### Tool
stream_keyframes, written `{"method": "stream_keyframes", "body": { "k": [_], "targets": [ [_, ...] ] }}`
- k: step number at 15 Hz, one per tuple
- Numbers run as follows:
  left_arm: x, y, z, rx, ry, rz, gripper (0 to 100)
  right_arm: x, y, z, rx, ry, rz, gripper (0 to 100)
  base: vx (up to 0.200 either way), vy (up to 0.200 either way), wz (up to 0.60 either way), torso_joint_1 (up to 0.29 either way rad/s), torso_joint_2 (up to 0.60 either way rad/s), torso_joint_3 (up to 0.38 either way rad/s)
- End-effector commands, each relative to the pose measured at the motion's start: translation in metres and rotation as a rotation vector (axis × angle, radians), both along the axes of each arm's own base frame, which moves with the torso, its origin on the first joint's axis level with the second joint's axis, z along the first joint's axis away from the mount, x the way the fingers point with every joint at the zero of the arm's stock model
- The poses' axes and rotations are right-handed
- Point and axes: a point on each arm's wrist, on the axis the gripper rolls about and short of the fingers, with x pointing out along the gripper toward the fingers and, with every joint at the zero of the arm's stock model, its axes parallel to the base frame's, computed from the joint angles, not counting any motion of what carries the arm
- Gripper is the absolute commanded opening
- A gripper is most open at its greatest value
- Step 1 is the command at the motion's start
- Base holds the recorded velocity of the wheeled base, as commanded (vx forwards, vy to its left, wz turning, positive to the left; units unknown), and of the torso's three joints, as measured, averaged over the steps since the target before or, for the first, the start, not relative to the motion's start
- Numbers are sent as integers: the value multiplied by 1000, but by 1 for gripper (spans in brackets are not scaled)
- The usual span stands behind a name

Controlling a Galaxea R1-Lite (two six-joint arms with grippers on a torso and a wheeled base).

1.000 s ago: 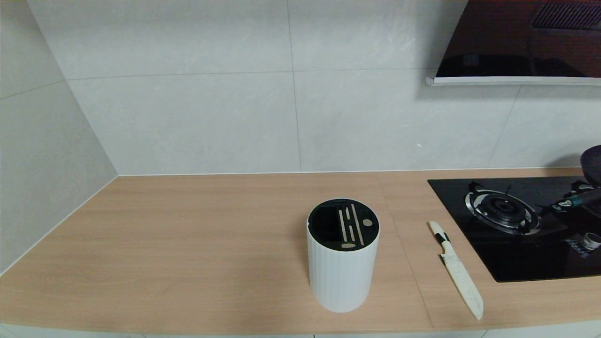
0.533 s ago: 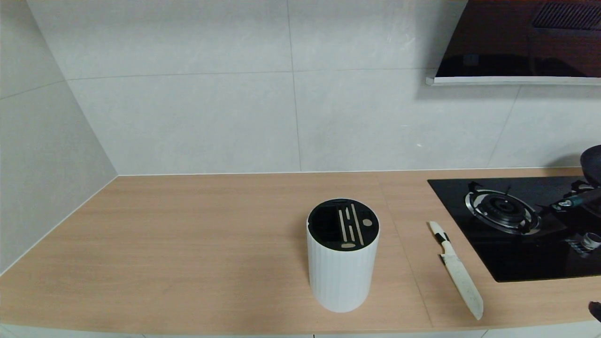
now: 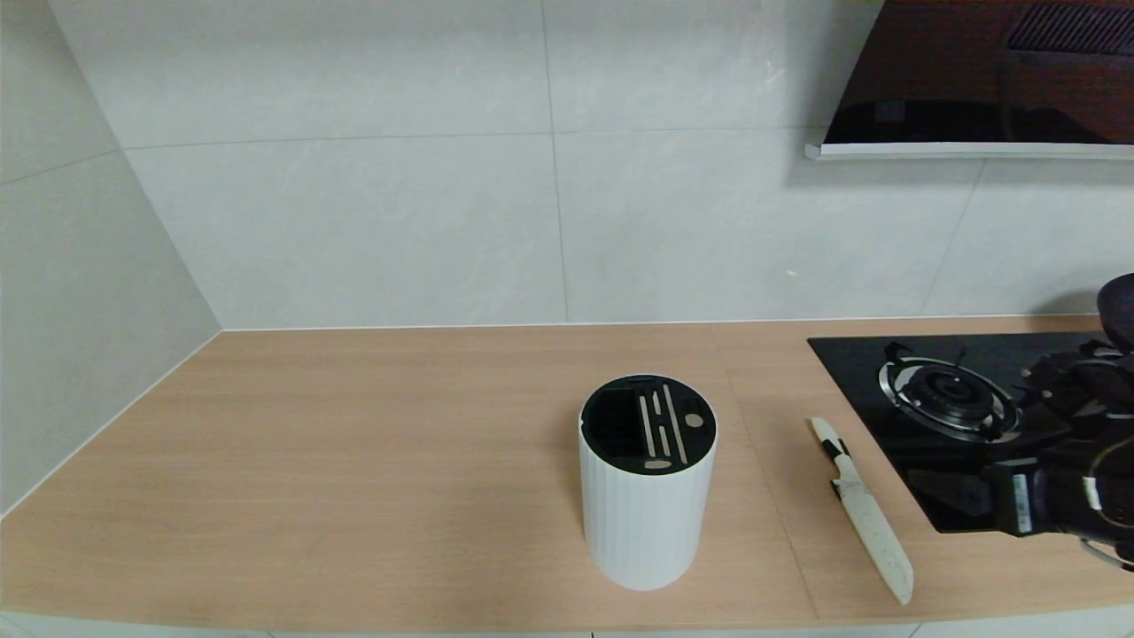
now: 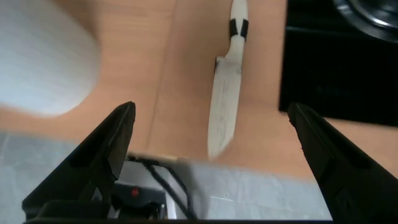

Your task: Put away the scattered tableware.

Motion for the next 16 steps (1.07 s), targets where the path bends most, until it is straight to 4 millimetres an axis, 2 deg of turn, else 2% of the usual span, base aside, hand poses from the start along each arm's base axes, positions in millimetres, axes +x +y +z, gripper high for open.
{"method": "stream_keyframes", "body": {
  "k": [1,4,6,9,13,16],
  "targets": [
    [0,0,0,0,1,1,100,58,7,-66,-24,141,-10,100,0,0,0,0,0,0],
    [0,0,0,0,1,1,100,74,7,-90,-52,163,-39,100,0,0,0,0,0,0],
    [0,0,0,0,1,1,100,77,8,-107,-53,205,-39,100,0,0,0,0,0,0],
    [0,0,0,0,1,1,100,84,9,-119,-52,200,-40,100,0,0,0,0,0,0],
    [0,0,0,0,1,1,100,105,10,-149,-68,154,-65,100,0,0,0,0,0,0],
    [0,0,0,0,1,1,100,115,11,-156,-77,122,-85,100,0,0,0,0,0,0]
  ]
}}
